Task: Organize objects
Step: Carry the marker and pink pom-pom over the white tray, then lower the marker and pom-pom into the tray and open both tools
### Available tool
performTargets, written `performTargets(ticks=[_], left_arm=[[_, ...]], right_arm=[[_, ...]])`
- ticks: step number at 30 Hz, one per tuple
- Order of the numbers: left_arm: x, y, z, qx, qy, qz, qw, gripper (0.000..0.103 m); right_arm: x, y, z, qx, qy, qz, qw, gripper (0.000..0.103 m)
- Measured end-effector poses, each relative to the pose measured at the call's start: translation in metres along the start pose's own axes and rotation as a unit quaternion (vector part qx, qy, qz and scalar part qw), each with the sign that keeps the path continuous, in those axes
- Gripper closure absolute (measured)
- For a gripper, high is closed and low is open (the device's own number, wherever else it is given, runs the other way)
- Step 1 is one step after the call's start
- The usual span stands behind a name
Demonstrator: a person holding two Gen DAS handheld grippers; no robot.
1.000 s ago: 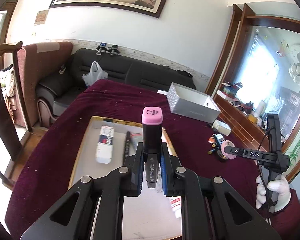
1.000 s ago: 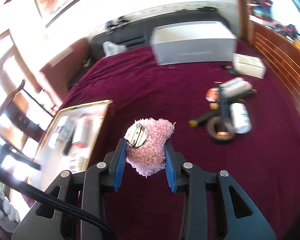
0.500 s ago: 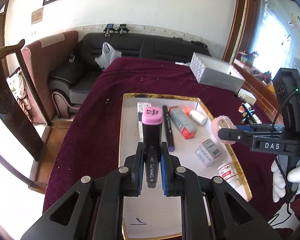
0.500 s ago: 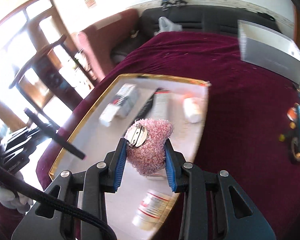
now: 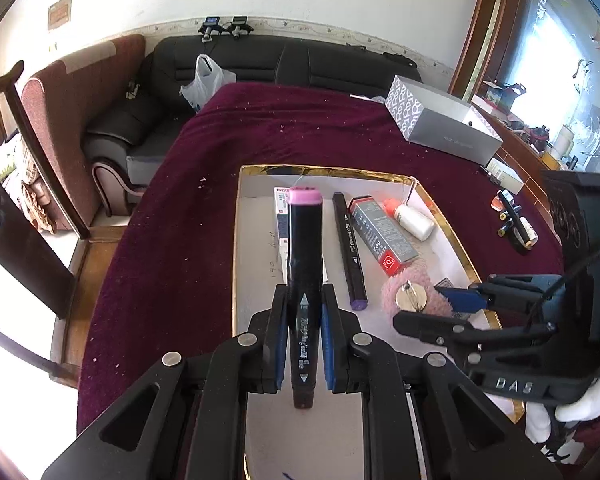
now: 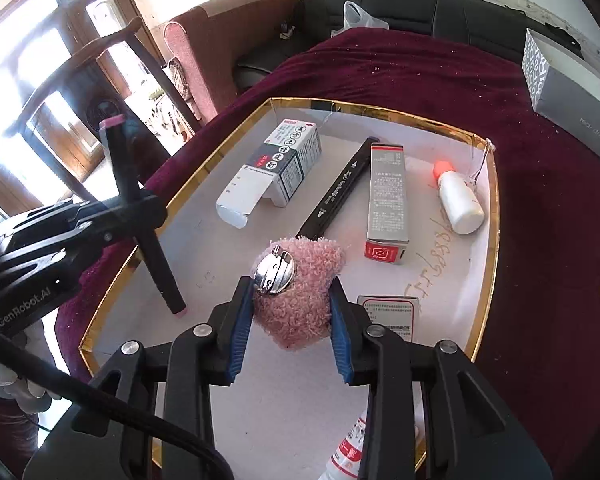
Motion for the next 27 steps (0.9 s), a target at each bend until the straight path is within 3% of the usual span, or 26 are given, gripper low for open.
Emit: performTargets(ticks=[5, 11, 20, 27], left_arm=[[0.003, -0.004, 0.025, -0.034, 0.017, -0.009, 0.9992, 0.091], [0.020, 0.000, 0.040, -0.059, 0.022, 0.016, 0.9979, 0.091], [0.037, -0.002, 0.065, -0.107, 0.005, 0.047, 0.9931, 0.091], [0.041, -0.003, 0.072, -0.111, -0.004, 0.054, 0.9924, 0.091]], right_arm=[[0.002, 0.001, 0.008, -0.008, 0.000, 0.002, 1.000, 0.069], [-0.001, 0.003, 0.011, -0.016, -0.005, -0.008, 1.000, 0.069], [0.001, 0.007, 0.021, -0.041, 0.010, -0.015, 0.999, 0.069], [0.007, 0.008, 0.021, -0.040, 0.000, -0.005, 0.999, 0.069]])
Point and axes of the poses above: each gripper's, at about its wrist camera, not at the fingertips, and z roughly the way its jaws point, x to its right, y to its underside, the point moved 5 cm from there along z, roughly the way its jaws point, and after that the axes turned 5 degrees about -y, right-handed, at the moved point
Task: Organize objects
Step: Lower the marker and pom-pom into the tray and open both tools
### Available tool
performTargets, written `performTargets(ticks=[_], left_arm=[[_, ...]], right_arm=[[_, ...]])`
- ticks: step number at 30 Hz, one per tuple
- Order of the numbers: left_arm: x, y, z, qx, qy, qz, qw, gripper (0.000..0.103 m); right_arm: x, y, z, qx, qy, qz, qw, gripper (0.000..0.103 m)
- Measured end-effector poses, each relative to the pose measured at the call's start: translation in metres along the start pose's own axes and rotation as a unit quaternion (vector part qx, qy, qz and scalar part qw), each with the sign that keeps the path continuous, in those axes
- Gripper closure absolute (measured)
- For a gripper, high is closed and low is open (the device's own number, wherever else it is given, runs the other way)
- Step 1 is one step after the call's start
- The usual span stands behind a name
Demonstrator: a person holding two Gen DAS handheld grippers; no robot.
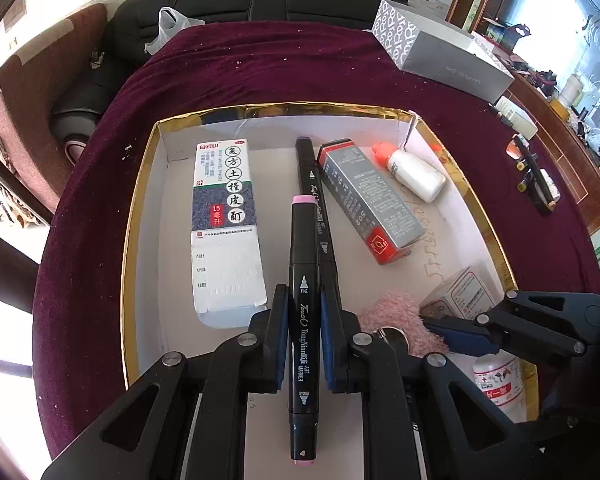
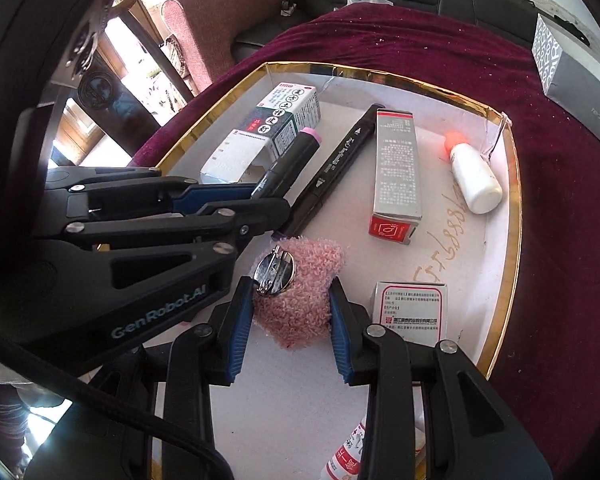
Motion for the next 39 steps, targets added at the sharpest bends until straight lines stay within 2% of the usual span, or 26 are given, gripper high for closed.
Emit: performTargets(ticks=[10, 22, 27, 33, 39], left_arm=[[-0.010, -0.003, 0.013, -0.011, -0.011, -0.023, 0.9996, 0.091], [-0.010, -0.007, -0.003, 0.020, -0.038, -0.025, 0.9988, 0.088], [-0.003, -0.006, -0.020, 0.040, -0.057, -0.011, 0.9975, 0.063], [-0.001, -0.006, -0.044, 0.066, -0.074, -0.010, 0.9950, 0.058], [0.004, -0.004, -0.066, 0.089, -0.096, -0.008, 0.9914, 0.055]], right_arm=[[-0.006, 0.008, 0.001, -0.007, -0.011, 0.002, 1.000, 0.069], [-0.009, 0.009, 0.002, -0.005, -0.008, 0.003, 1.000, 0.066], [-0.009, 0.010, -0.003, 0.005, -0.002, 0.000, 1.000, 0.054], [-0.012, 0.013, -0.012, 0.021, 0.001, -0.012, 1.000, 0.051], [-0.012, 0.018, -0.036, 0.052, -0.015, -0.007, 0.999, 0.051]])
Point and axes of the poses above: each gripper's, at about its wrist camera, not at the fingertips, and z roughly the way its jaws point, x to its right, y to its underside, the point moved 5 cm from there along z, roughly the way its jaws point, and after that the axes turned 5 degrees about -y, right-handed, at the moved point
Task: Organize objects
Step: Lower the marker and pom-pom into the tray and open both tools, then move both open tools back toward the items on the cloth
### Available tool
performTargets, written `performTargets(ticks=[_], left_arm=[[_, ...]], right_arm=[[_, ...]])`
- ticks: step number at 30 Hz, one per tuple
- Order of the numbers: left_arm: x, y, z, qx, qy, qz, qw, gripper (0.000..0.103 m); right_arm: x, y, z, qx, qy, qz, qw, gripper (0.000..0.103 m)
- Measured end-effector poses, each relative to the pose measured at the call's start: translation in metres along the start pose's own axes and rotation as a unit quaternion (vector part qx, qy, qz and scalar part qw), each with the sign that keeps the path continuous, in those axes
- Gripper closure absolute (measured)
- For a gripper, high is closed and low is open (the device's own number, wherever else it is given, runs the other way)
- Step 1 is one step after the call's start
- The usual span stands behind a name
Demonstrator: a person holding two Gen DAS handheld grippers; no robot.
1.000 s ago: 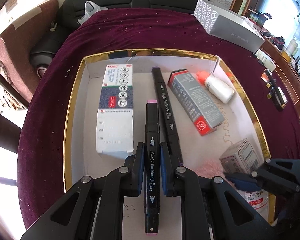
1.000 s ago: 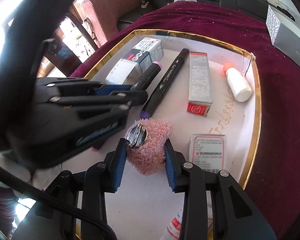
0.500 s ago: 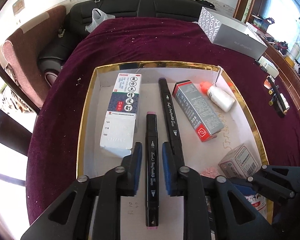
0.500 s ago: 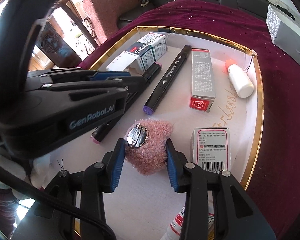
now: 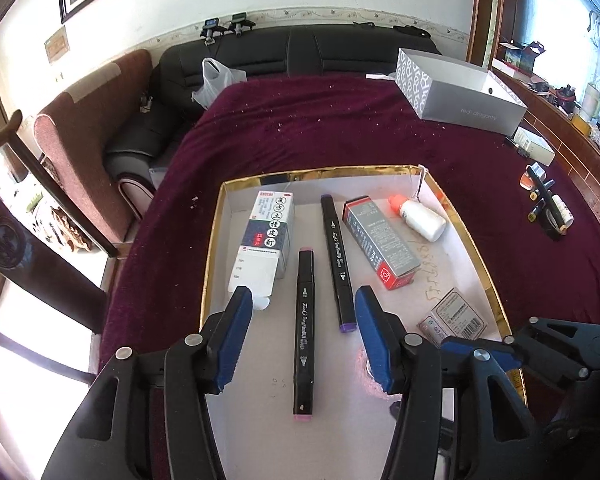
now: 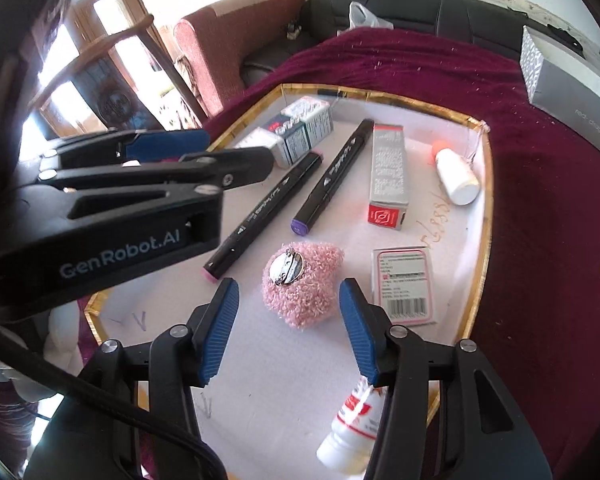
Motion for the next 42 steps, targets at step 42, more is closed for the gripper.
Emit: performTargets(ticks=[42], left_arm=[[0.226, -0.001, -0.057, -0.026, 0.132, 0.102, 0.9856, 0.052]], right_arm=[[0.255, 0.110, -0.217, 0.159, 0.127, 0.246, 0.948, 0.038]])
Point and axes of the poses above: each gripper's, at about its wrist camera, not at the fingertips, and z roughly the way its jaws point, x to its right, y to its underside, the point moved 5 cm from there along z, roughly the way its jaws point, and after that the axes turned 5 degrees about -y, right-handed, at the moved point
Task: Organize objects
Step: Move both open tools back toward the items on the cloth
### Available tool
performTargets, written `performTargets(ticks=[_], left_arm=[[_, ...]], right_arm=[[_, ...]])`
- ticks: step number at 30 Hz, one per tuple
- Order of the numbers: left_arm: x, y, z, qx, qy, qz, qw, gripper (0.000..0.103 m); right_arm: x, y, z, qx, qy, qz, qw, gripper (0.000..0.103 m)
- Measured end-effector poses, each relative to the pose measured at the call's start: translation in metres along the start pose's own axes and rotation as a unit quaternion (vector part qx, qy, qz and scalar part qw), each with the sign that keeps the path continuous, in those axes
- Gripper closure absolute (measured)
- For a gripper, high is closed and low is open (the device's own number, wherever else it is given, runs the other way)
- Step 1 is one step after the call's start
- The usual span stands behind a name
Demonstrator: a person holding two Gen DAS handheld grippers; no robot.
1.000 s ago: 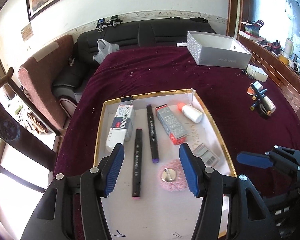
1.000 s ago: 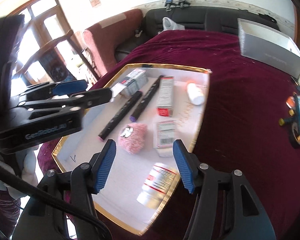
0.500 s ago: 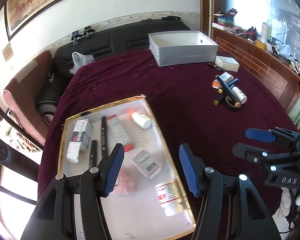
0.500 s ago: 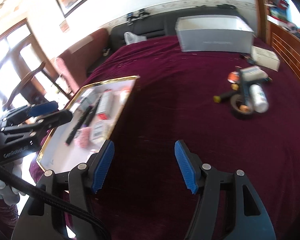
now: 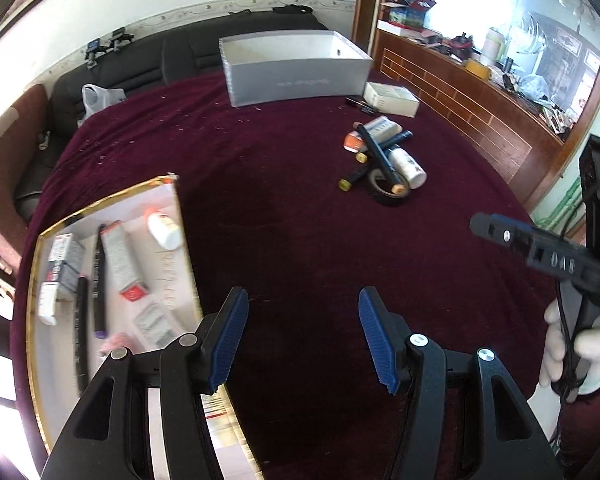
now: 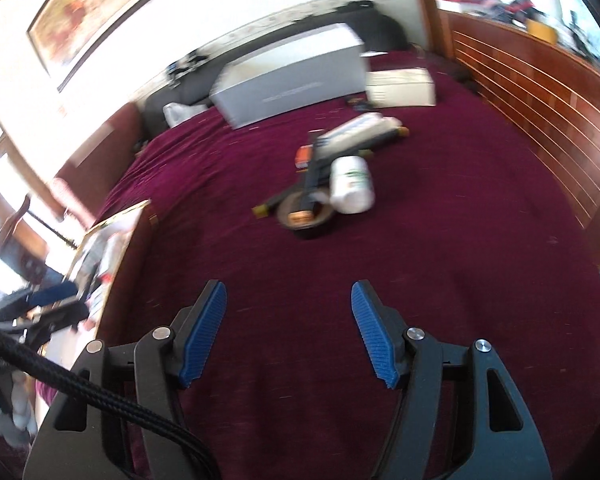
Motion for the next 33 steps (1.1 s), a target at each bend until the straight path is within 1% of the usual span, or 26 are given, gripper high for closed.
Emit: performTargets(ticks=[2, 5, 7, 11, 12, 16, 19, 21, 22, 24, 26, 27, 28, 29, 30, 33], left_arm=[[0.011, 0.000, 0.007, -0.008, 0.009, 0.003, 0.9999, 0.052], [0.024, 0.001, 0.018, -0.023, 0.025, 0.003, 0.9994, 0.052], [0.031, 0.003, 0.024, -0.031, 0.033, 0.001, 0.9990, 0.052], [0.039, 0.007, 0.032, -0.041, 0.050, -0.009, 0.9979, 0.052], [0.040, 0.008, 0.033, -0.044, 0.054, -0.013, 0.9975, 0.052], [0.038, 0.011, 0.037, -0.049, 0.072, -0.032, 0.9957, 0.052], [0.032, 0.012, 0.034, -0.042, 0.081, -0.048, 0.9947, 0.052], [0.025, 0.012, 0.030, -0.034, 0.084, -0.055, 0.9944, 0.052], [0.022, 0.012, 0.029, -0.031, 0.085, -0.057, 0.9943, 0.052], [0.012, 0.011, 0.025, -0.023, 0.084, -0.063, 0.9942, 0.052], [0.000, 0.010, 0.023, -0.018, 0.082, -0.074, 0.9938, 0.052], [-0.006, 0.010, 0.023, -0.017, 0.081, -0.079, 0.9934, 0.052], [-0.012, 0.009, 0.023, -0.016, 0.081, -0.086, 0.9929, 0.052], [-0.017, 0.009, 0.022, -0.014, 0.081, -0.091, 0.9925, 0.052], [-0.022, 0.008, 0.023, -0.013, 0.080, -0.097, 0.9920, 0.052], [-0.035, 0.008, 0.029, -0.018, 0.083, -0.118, 0.9894, 0.052]], right_arm=[[0.022, -0.005, -0.001, 0.003, 0.004, 0.027, 1.000, 0.037], [0.044, -0.014, 0.003, 0.006, 0.016, 0.053, 0.998, 0.037], [0.053, -0.021, 0.008, 0.007, 0.026, 0.059, 0.998, 0.037], [0.059, -0.038, 0.023, 0.007, 0.030, 0.064, 0.997, 0.037], [0.059, -0.043, 0.026, 0.007, 0.023, 0.068, 0.997, 0.037], [0.045, -0.070, 0.048, 0.005, -0.030, 0.077, 0.997, 0.037], [0.026, -0.091, 0.075, -0.013, -0.054, 0.066, 0.996, 0.037], [0.017, -0.101, 0.096, -0.033, -0.054, 0.063, 0.996, 0.037], [0.014, -0.106, 0.107, -0.045, -0.045, 0.058, 0.996, 0.037], [0.010, -0.112, 0.126, -0.056, -0.024, 0.052, 0.997, 0.037], [0.005, -0.114, 0.146, -0.080, -0.021, 0.052, 0.995, 0.037], [0.003, -0.112, 0.156, -0.101, -0.027, 0.056, 0.993, 0.035], [0.000, -0.110, 0.161, -0.110, -0.036, 0.060, 0.991, 0.036], [-0.006, -0.111, 0.160, -0.104, -0.047, 0.054, 0.992, 0.036], [-0.014, -0.108, 0.161, -0.114, -0.072, 0.050, 0.990, 0.036], [-0.040, -0.094, 0.156, -0.143, -0.164, 0.049, 0.975, 0.036]])
Point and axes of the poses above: each gripper's, at about its wrist camera, not at the fingertips, and z roughly the way its jaws point, x to its right, y to its underside, the point moved 5 cm from there along z, roughly the way its jaws point, and after that the axes turned 5 degrees about -y, right-handed, at the moved point
